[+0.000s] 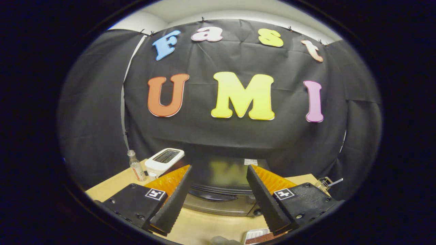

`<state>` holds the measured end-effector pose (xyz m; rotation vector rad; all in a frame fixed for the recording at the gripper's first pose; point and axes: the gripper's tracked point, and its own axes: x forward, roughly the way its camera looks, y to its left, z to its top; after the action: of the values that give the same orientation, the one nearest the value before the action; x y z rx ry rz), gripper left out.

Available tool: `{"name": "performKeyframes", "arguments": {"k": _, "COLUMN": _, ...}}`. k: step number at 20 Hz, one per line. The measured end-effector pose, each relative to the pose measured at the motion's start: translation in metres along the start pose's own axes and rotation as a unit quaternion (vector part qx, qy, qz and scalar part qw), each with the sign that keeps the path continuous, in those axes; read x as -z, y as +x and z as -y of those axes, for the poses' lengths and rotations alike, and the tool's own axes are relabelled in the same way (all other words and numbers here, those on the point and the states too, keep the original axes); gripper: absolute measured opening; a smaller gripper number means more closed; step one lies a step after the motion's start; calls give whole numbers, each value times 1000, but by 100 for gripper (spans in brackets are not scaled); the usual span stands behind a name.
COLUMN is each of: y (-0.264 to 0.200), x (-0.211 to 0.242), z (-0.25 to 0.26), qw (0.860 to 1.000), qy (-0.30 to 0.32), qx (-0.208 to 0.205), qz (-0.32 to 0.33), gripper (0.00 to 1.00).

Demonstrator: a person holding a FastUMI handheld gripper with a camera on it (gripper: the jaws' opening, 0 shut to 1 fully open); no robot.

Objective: Open the toaster oven, put the food inside, and close the toaster oven door.

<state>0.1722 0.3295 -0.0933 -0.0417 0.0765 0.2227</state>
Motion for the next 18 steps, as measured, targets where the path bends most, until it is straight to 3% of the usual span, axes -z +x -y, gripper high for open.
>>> {"name": "performKeyframes", "arguments": {"k": 7, "y": 69, "x": 44, "z": -38, "qw": 999, "qy": -26, "qx": 12, "qz": -41, "gripper": 100}}
{"name": "performKeyframes", "arguments": {"k": 18, "y": 68, "x": 81, "z": -36, "qw": 995, "qy": 16, "qx": 39, "qz": -95, "gripper": 100}}
